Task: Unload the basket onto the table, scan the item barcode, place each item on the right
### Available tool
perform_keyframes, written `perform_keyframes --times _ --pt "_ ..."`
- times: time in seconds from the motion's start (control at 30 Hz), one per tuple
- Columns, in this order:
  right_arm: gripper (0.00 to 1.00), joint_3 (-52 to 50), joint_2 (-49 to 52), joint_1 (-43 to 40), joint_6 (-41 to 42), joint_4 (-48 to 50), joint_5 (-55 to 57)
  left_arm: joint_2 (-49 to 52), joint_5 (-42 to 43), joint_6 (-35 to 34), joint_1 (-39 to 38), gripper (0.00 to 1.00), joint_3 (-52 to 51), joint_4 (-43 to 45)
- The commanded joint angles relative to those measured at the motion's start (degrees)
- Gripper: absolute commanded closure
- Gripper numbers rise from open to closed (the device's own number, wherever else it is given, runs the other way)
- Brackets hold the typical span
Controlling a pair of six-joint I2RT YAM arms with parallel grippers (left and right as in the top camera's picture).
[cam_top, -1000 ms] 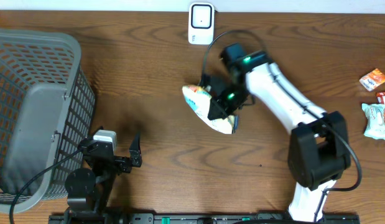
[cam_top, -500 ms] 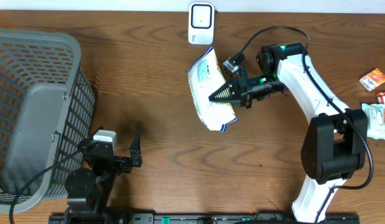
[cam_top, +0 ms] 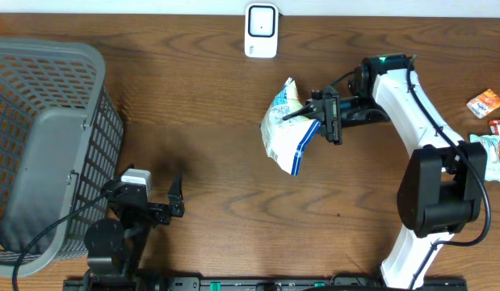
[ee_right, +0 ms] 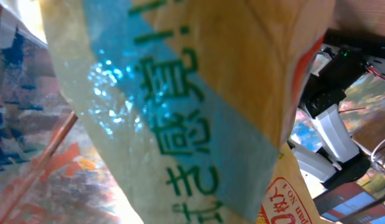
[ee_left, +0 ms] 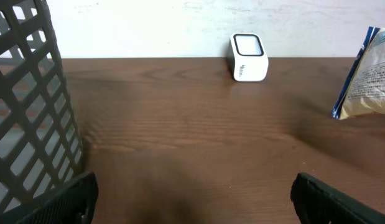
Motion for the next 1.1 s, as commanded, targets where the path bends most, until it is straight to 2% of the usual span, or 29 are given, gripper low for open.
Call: perform_keyframes --times 0.0,0.3,0.4,0.47,0.53,0.7,0.77,0.9,1.03,1.07 --pt "0.99 0.5 -0.2 -0.3 2.1 -0.1 -3.3 -0.1 -0.4 0.8 0.2 0.01 -0.1 0.0" --pt "0.99 0.5 -0.2 -1.4 1.4 -0.1 -3.3 -0.1 -0.4 0.8 0.2 0.01 -0.1 0.0" --pt "0.99 0.5 -0.2 -1.6 -1.8 0.8 -0.5 -0.1 -0.4 0.8 0.2 0.01 -0.1 0.0" --pt "0.99 0.5 -0.2 -2.0 -7.5 3.7 3.9 -0.1 -0.4 0.8 0.2 0.01 -0.1 0.0" --pt "0.99 0.5 -0.2 -2.4 -16.9 10.1 8.8 -0.1 -0.4 0.8 0.2 0.01 -0.1 0.0" --pt "0.99 0.5 -0.2 -2.2 -32.2 21.2 11.5 -0.1 -0.4 0.8 0.2 0.01 -0.1 0.0" --pt "0.99 0.5 -0.2 -1.7 -33.4 30.3 17.7 -0.1 -0.4 0.8 0.2 0.01 -0.1 0.0" --pt "0.99 0.5 -0.2 0.7 -33.4 38.6 22.5 -0.1 -0.4 0.8 0.2 0.01 -0.1 0.0" --pt "0.99 0.6 -0.2 5.0 -32.7 49.7 30.8 -0.1 -0.4 0.8 0.2 0.01 -0.1 0.0" --pt "0.99 0.6 -0.2 6.5 -31.2 55.3 36.0 -0.1 -0.4 0.8 0.2 0.01 -0.1 0.0"
